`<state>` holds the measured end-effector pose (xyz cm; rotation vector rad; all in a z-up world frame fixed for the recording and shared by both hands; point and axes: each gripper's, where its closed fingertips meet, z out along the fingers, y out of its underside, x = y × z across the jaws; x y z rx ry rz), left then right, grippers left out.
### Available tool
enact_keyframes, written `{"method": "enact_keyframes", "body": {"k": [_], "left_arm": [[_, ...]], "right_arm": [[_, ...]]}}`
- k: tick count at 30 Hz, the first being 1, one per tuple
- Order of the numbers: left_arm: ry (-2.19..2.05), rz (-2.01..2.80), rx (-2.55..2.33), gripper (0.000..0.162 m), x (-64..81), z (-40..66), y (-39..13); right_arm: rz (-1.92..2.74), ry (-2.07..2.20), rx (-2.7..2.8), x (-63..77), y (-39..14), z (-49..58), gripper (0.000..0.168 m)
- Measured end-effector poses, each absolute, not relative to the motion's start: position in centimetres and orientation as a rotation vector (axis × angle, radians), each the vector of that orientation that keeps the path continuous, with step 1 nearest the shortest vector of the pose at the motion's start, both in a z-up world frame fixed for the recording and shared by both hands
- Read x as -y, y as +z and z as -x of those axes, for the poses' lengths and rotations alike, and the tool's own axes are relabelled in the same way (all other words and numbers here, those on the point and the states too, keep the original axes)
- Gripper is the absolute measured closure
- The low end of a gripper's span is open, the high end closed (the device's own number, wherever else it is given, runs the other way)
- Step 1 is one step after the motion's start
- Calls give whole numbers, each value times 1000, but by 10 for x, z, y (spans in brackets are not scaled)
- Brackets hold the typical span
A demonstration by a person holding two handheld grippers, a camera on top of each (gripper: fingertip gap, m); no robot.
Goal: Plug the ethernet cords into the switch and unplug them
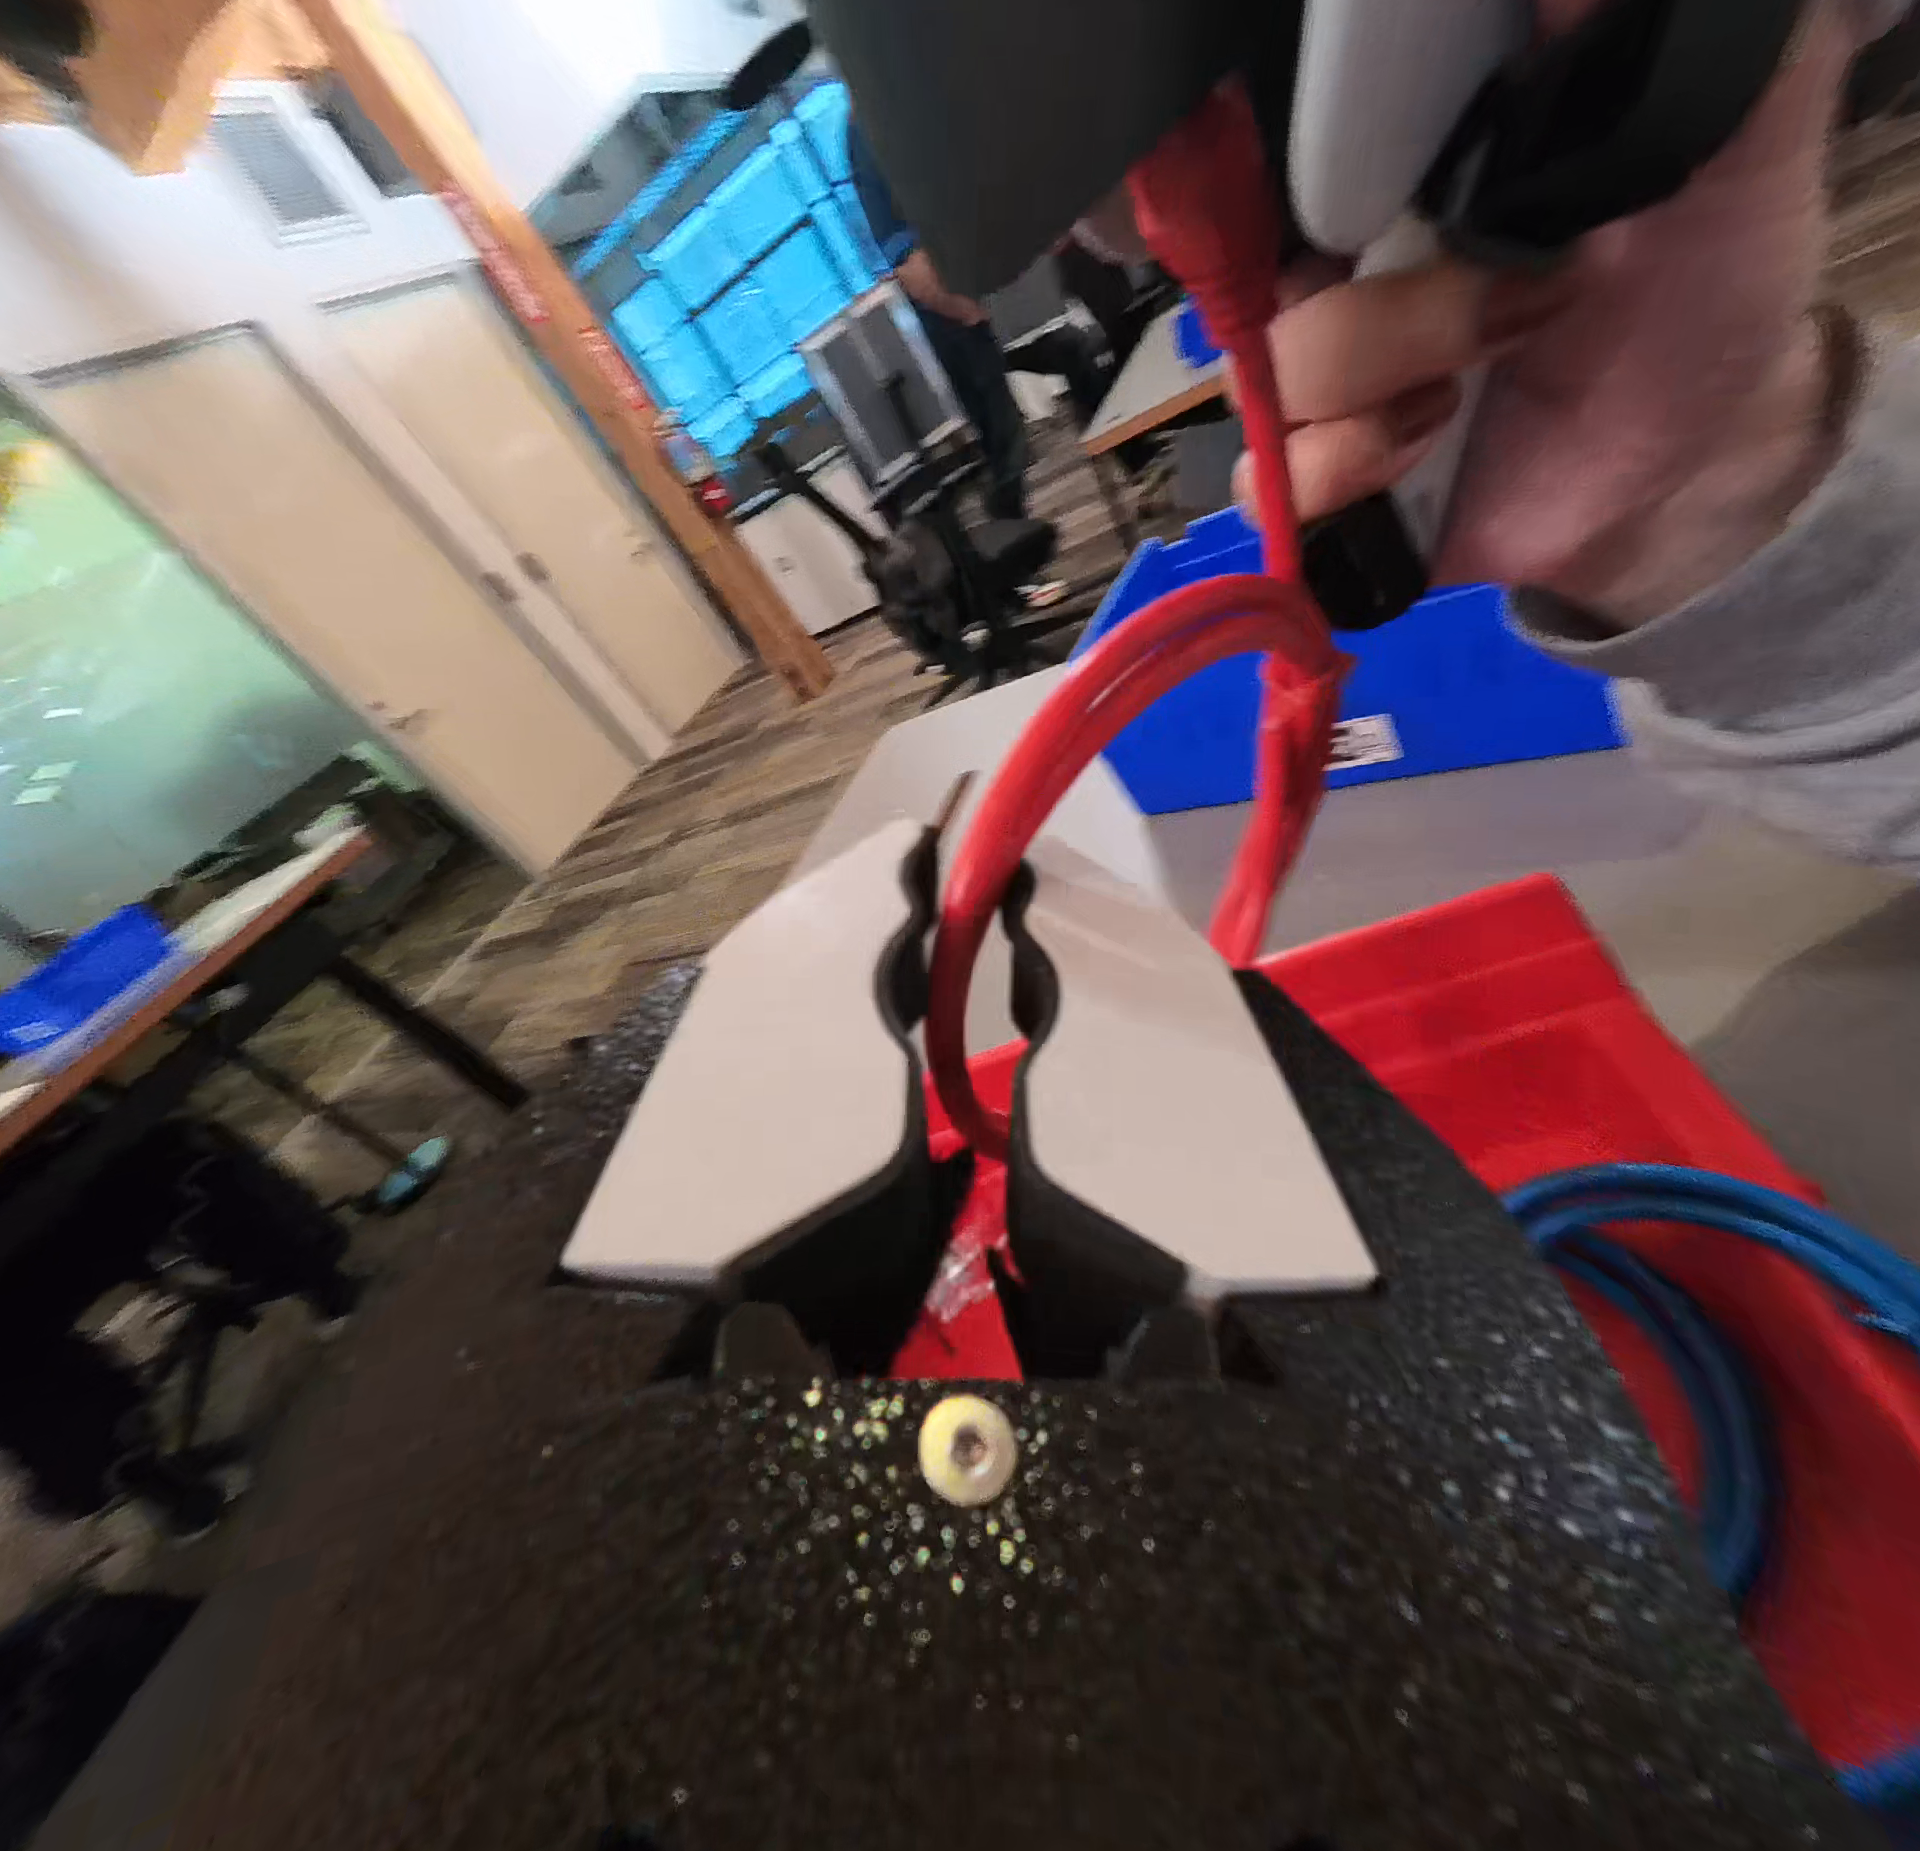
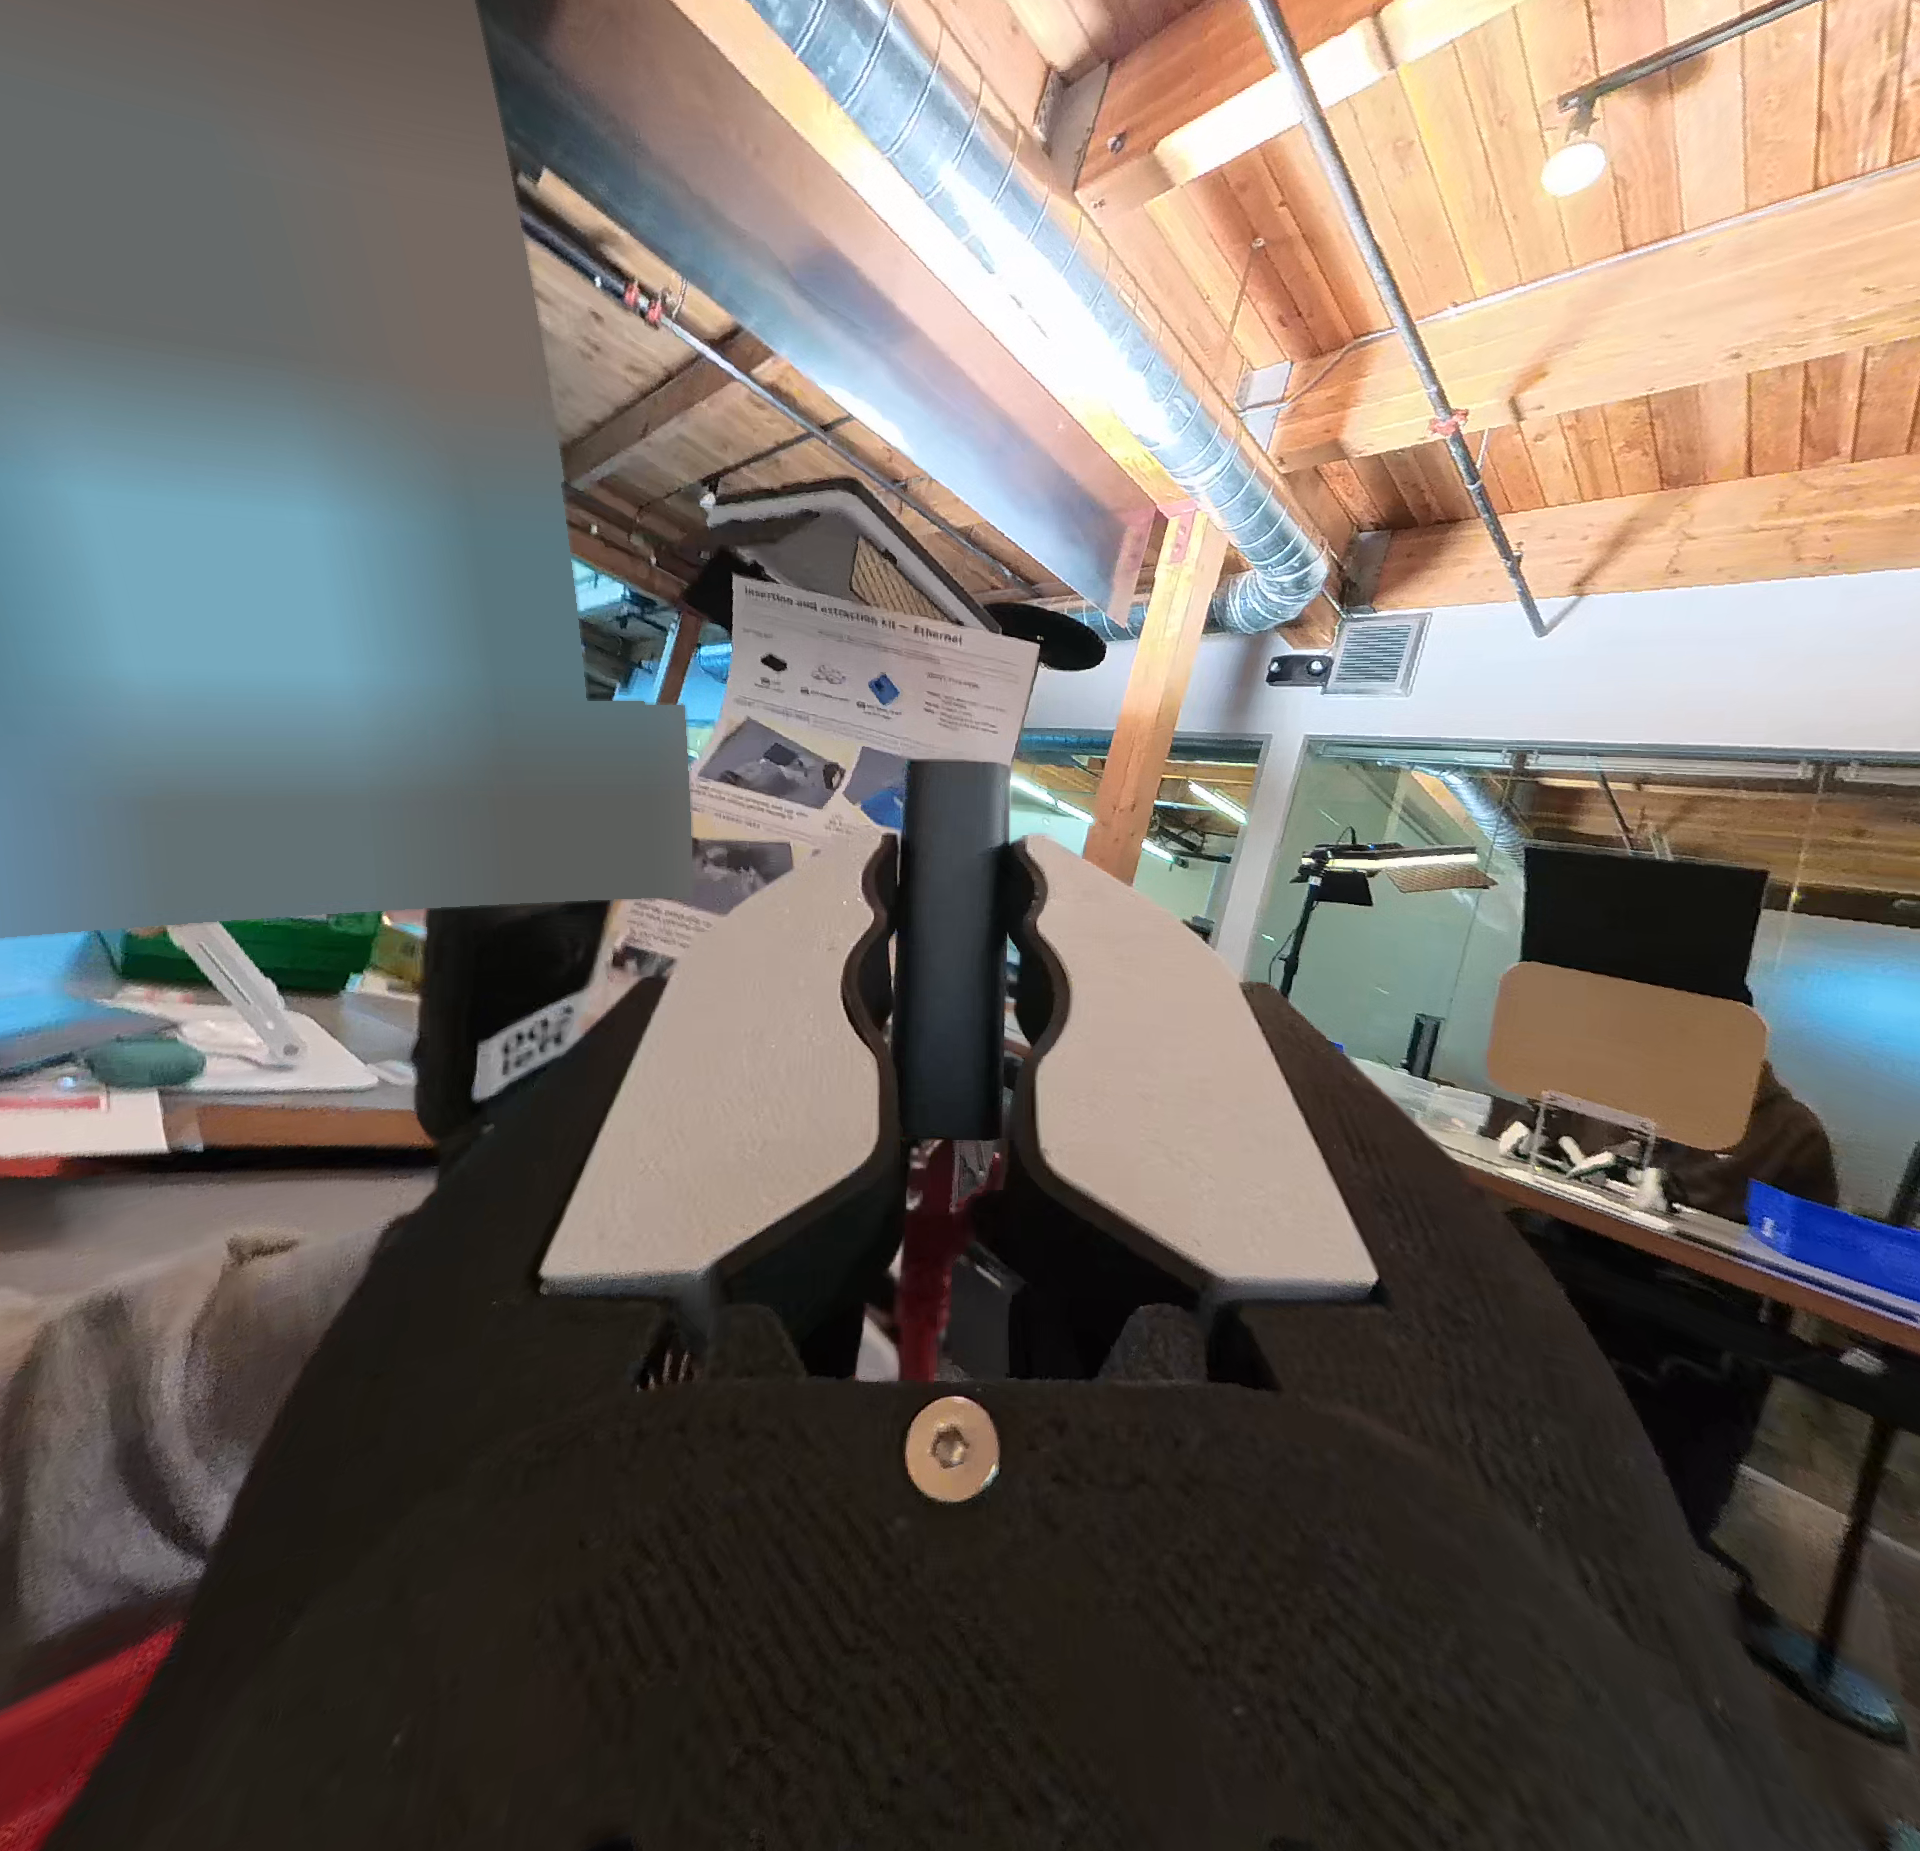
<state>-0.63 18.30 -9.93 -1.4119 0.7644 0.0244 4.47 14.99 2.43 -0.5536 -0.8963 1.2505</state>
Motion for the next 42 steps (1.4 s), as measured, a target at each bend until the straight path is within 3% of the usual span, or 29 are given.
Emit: {"method": "enact_keyframes", "body": {"k": [3, 16, 25, 30, 34, 39, 42], "left_arm": [[234, 1420, -710, 157, -185, 33, -90], [928, 1448, -623, 160, -163, 102, -60], [1055, 1544, -697, 161, -162, 99, -71], [931, 1508, -607, 159, -159, 100, -61], [810, 1430, -568, 147, -153, 96, -48], [636, 1272, -701, 101, -139, 66, -36], [612, 1121, -846, 98, -125, 33, -32]], "right_arm": [[560, 1143, 975, -156, 20, -46, 150], [797, 547, 1388, -198, -46, -38, 144], [703, 104, 1432, -206, -59, -28, 143], [646, 146, 1367, -199, -46, -26, 145], [628, 220, 1338, -195, -40, -28, 146], [609, 346, 1325, -188, -36, -28, 148], [587, 395, 1346, -179, -37, -27, 148]]}}
